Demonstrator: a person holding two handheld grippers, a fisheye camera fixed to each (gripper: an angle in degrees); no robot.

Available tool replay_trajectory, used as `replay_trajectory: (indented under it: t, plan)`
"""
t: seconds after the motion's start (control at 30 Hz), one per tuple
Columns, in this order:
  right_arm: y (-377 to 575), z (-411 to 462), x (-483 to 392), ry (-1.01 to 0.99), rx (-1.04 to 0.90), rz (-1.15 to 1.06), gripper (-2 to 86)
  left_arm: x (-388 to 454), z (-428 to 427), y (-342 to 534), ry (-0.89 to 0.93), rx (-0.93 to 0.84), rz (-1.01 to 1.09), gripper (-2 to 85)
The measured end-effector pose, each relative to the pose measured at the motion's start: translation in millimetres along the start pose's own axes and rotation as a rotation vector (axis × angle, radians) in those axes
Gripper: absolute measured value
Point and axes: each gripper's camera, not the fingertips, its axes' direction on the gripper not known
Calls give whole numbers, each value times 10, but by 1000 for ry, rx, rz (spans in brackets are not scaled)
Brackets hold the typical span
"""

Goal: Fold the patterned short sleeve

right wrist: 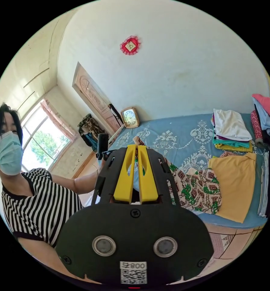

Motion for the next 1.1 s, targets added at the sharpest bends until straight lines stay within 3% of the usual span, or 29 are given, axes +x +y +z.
replay_trajectory:
  t: [0.13, 0.5, 0.8, 1.1]
  plan:
    - [108, 316, -233, -28, -33, -17, 7, 567, -164, 123, -84, -9, 31, 29]
    - [192, 754, -539, -166, 22, -42, 6, 1925, -1769, 408, -197, 260, 55, 10]
    - [236, 511, -594, -149, 213, -52, 5, 3261, -3461, 783, -471, 502, 156, 8]
    - [199, 1110, -455, -146, 194, -10, 5, 4161, -4352, 1331, -683, 574, 148, 10]
